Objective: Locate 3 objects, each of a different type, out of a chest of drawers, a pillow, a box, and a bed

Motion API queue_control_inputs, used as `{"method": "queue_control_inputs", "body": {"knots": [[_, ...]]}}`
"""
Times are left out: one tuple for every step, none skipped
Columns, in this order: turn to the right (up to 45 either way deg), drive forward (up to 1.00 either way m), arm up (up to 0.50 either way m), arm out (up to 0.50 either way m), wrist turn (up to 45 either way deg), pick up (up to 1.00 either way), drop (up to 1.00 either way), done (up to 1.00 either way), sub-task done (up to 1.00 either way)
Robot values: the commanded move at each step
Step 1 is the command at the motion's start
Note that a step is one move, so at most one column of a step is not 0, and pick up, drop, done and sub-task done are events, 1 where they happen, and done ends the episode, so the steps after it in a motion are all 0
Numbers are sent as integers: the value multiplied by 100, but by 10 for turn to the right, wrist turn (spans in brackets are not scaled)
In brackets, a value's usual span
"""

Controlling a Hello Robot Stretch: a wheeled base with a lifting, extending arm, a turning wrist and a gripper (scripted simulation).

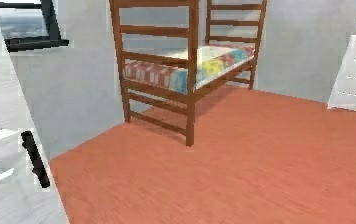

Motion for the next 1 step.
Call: {"method": "queue_control_inputs", "body": {"knots": [[0,100,0,0,0,0,0,0,0]]}}
